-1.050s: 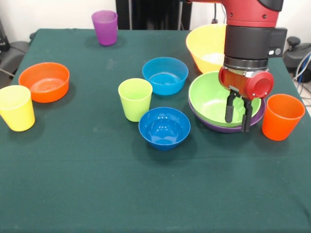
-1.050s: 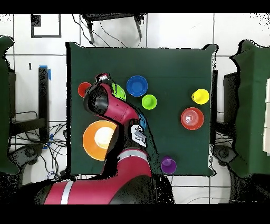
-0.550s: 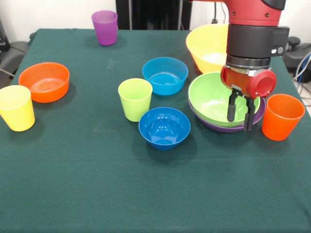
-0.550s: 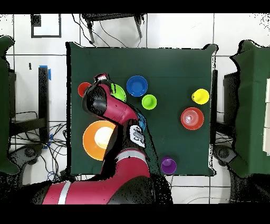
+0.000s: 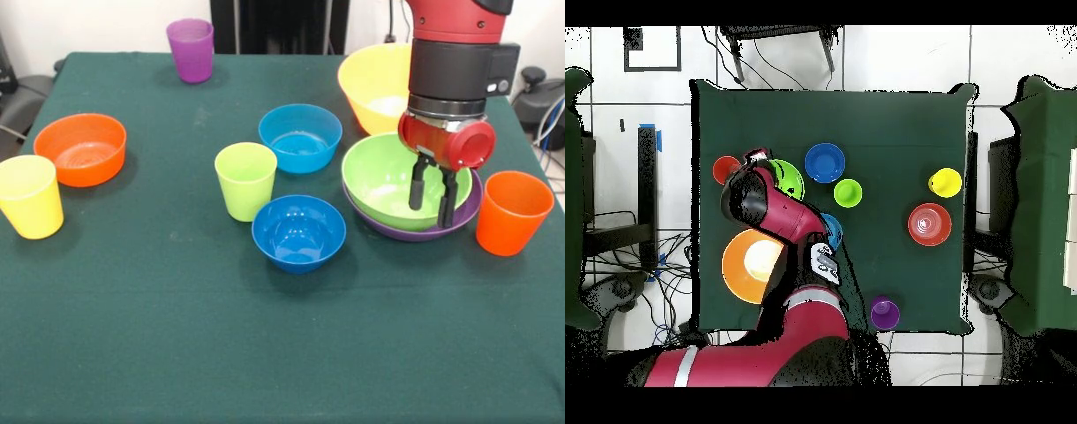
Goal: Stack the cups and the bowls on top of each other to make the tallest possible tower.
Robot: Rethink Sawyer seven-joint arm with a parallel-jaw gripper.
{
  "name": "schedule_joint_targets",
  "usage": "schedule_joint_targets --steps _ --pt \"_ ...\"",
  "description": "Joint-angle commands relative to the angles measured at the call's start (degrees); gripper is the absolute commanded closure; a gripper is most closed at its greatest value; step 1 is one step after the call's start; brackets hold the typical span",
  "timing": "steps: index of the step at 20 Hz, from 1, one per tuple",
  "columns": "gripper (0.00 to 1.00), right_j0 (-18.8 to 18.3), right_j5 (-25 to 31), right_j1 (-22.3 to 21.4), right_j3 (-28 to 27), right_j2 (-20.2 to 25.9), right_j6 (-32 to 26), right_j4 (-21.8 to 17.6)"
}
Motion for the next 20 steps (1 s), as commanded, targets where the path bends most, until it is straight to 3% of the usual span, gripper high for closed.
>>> schedule_joint_targets --steps 1,4,8,20 --pt "0.0 -0.4 4.3 1.7 2.9 4.6 8.2 -0.2" --pt "0.0 -1.2 3.6 2.4 2.6 5.6 7.9 -0.6" --pt "0.0 -5.0 0.9 3.8 3.5 9.6 7.8 -3.4" --pt "0.0 -5.3 -0.6 3.3 3.9 10.8 8.6 -3.6"
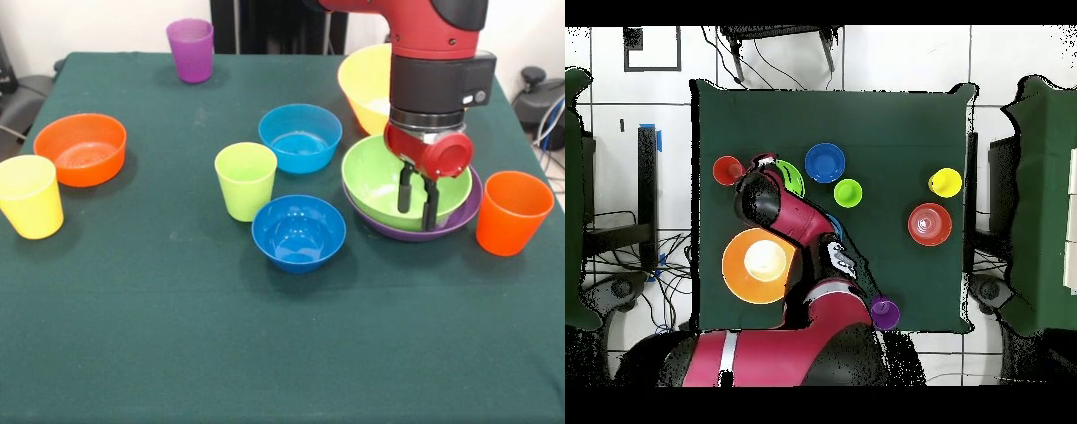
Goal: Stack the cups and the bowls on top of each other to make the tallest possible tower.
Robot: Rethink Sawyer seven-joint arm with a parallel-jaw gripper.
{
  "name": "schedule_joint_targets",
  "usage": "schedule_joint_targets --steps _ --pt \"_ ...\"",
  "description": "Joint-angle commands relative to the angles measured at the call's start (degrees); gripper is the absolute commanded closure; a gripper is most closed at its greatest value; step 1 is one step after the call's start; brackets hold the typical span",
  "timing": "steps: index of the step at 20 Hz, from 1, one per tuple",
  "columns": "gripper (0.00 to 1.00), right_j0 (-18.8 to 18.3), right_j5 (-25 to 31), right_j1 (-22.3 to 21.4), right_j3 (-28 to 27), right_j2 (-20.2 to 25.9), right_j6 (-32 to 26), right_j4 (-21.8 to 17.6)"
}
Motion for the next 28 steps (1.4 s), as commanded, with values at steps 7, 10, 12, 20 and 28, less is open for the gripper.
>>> schedule_joint_targets --steps 7,10,12,20,28 --pt "1.0 3.0 1.0 3.2 -1.0 1.6 4.4 -2.7" --pt "1.0 2.5 1.3 2.9 -1.2 1.8 3.4 -3.9" --pt "1.0 2.0 2.1 2.2 -0.5 2.5 4.0 -3.9" --pt "1.0 2.7 3.4 1.6 0.2 2.2 6.1 -1.8" --pt "1.0 3.7 8.1 -7.3 5.9 0.6 6.0 -2.8"
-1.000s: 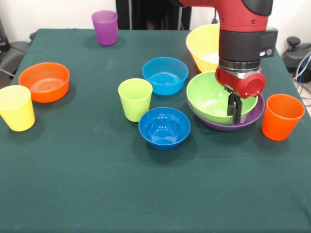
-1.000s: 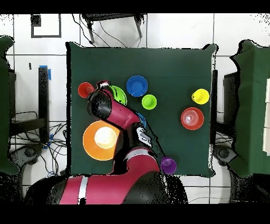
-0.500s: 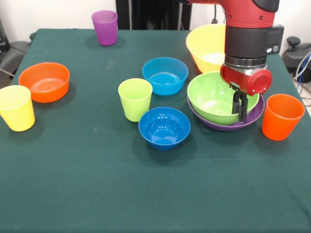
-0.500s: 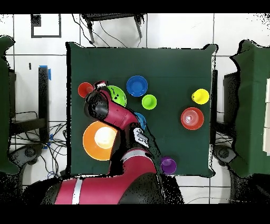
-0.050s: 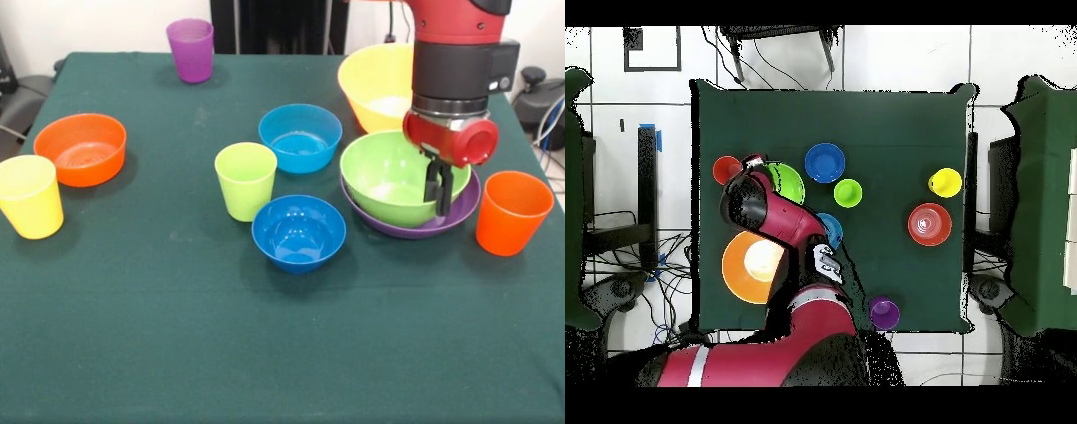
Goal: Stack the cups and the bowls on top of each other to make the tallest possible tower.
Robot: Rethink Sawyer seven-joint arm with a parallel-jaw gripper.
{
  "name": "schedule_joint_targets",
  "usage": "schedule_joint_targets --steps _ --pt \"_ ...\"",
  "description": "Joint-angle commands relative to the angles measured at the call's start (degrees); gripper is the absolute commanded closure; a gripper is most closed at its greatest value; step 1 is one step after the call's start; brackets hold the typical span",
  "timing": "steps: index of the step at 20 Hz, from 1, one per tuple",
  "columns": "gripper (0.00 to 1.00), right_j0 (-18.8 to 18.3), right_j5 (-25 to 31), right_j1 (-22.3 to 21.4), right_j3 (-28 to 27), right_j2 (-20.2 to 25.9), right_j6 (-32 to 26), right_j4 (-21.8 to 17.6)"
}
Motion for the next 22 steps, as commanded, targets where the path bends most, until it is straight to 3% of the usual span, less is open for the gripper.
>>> schedule_joint_targets --steps 1,13,22 --pt "1.0 0.1 7.7 -6.4 6.2 2.7 6.0 -2.4" --pt "1.0 -8.9 9.6 -19.5 15.2 11.3 2.9 -8.6" --pt "1.0 -10.6 6.9 -25.7 17.5 12.6 3.5 -13.0"
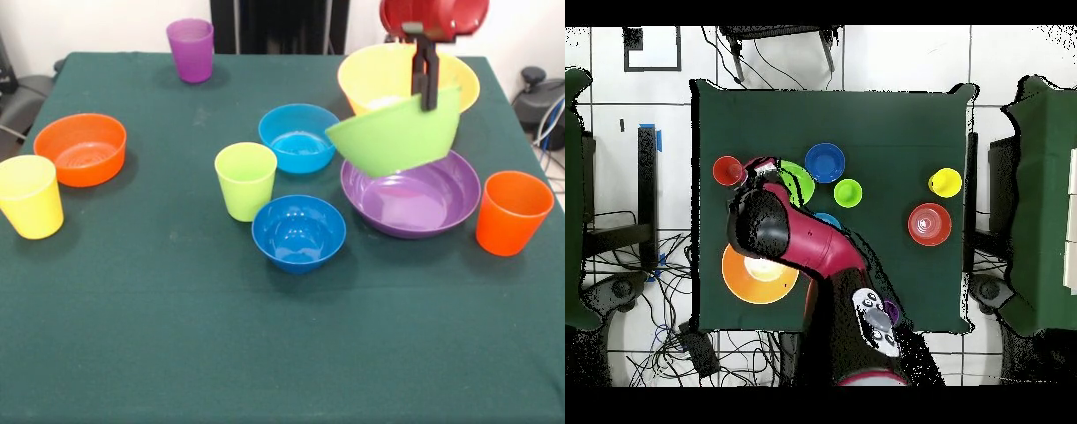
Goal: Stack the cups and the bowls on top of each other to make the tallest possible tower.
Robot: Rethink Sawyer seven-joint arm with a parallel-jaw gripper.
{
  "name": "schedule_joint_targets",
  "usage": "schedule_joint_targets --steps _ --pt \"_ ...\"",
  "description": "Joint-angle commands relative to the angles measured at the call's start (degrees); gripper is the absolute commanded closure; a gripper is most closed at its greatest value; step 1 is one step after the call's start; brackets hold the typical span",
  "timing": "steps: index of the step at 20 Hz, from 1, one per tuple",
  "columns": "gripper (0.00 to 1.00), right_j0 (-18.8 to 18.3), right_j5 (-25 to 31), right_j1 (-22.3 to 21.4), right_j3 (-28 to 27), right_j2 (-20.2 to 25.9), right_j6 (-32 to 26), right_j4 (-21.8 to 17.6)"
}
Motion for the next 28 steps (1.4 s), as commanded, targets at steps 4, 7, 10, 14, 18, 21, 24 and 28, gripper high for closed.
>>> schedule_joint_targets --steps 4,7,10,14,18,21,24,28 --pt "1.0 -3.3 0.6 -7.6 6.5 11.4 5.3 -7.5" --pt "1.0 -9.0 -6.6 -9.2 9.7 20.7 9.6 -13.4" --pt "1.0 -13.8 -11.0 -10.7 11.6 28.6 13.3 -17.8" --pt "1.0 -18.5 -15.8 -12.4 13.1 36.1 17.2 -21.6" --pt "1.0 -25.1 -19.2 -9.4 13.1 45.2 18.3 -25.6" --pt "1.0 -28.3 -23.0 -4.9 10.9 49.0 16.5 -31.0" --pt "1.0 -29.8 -25.8 -2.4 9.1 51.2 14.7 -36.3" --pt "1.0 -35.1 -25.2 2.7 8.9 60.0 15.9 -42.1"
